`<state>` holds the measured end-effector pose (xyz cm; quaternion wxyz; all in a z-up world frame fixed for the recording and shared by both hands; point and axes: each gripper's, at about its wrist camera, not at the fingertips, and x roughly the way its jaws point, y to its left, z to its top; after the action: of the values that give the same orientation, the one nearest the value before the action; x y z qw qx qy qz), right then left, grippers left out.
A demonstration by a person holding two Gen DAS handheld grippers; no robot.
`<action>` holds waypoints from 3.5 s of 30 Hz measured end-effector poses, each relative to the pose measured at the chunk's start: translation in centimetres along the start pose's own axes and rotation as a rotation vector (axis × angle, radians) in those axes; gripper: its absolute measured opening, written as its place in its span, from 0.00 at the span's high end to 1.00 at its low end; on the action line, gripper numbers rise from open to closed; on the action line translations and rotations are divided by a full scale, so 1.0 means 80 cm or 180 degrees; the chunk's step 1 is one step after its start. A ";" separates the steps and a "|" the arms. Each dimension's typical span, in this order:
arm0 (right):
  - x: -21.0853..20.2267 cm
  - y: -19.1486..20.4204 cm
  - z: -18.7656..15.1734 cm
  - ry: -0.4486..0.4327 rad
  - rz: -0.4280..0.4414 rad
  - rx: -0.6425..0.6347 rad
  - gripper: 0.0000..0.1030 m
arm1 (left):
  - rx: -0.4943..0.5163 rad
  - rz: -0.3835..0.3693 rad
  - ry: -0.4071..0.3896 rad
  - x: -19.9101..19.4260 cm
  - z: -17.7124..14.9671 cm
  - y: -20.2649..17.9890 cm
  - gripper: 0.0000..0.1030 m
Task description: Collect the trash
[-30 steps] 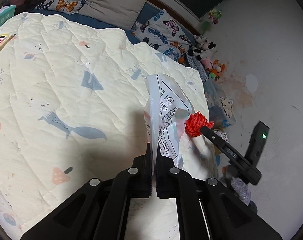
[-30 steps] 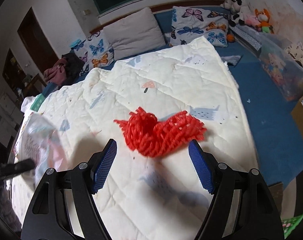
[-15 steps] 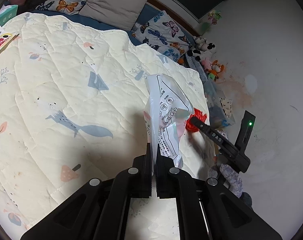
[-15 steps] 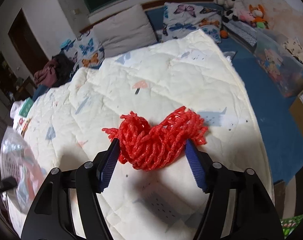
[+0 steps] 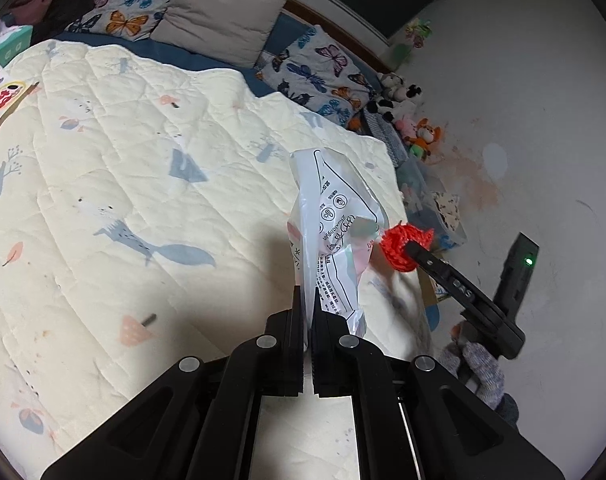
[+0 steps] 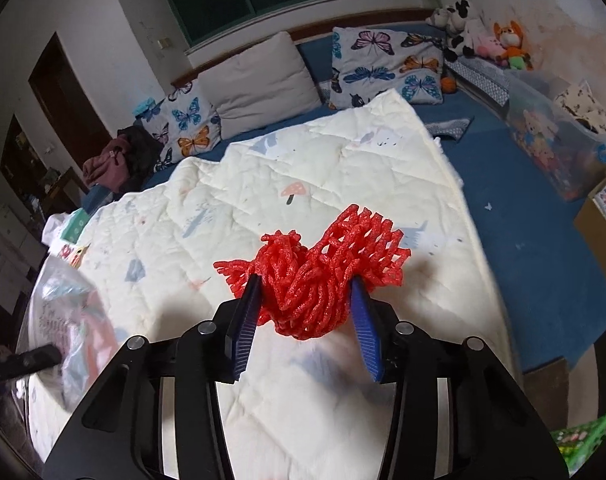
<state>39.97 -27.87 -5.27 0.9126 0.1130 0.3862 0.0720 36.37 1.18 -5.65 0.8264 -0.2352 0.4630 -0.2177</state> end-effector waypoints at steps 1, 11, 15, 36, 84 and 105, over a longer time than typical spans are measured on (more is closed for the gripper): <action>-0.012 0.000 -0.005 -0.0013 -0.0010 -0.0034 0.56 | 0.0006 -0.0024 0.0009 0.000 -0.001 -0.004 0.97; -0.142 -0.025 -0.077 -0.0131 -0.0221 -0.0111 0.56 | 0.0323 -0.0349 0.0182 0.009 -0.047 -0.088 0.97; -0.193 -0.053 -0.119 -0.0136 -0.0348 -0.0036 0.56 | 0.0468 -0.0469 0.0289 0.017 -0.072 -0.126 0.97; -0.326 -0.255 -0.280 -0.0056 -0.1306 0.0778 0.47 | 0.1223 -0.0732 0.0952 0.109 -0.199 -0.317 0.97; -0.400 -0.229 -0.319 -0.0498 -0.1094 0.0954 0.23 | 0.1842 -0.0256 0.0889 0.164 -0.284 -0.380 0.45; -0.356 -0.094 -0.301 -0.0361 -0.0844 0.0393 0.12 | 0.1796 0.0208 0.0057 0.025 -0.242 -0.267 0.14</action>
<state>3.25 -37.71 -3.86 0.9258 0.1208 0.3493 -0.0795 17.51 -20.57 -3.28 0.8617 0.0211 0.3987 -0.3132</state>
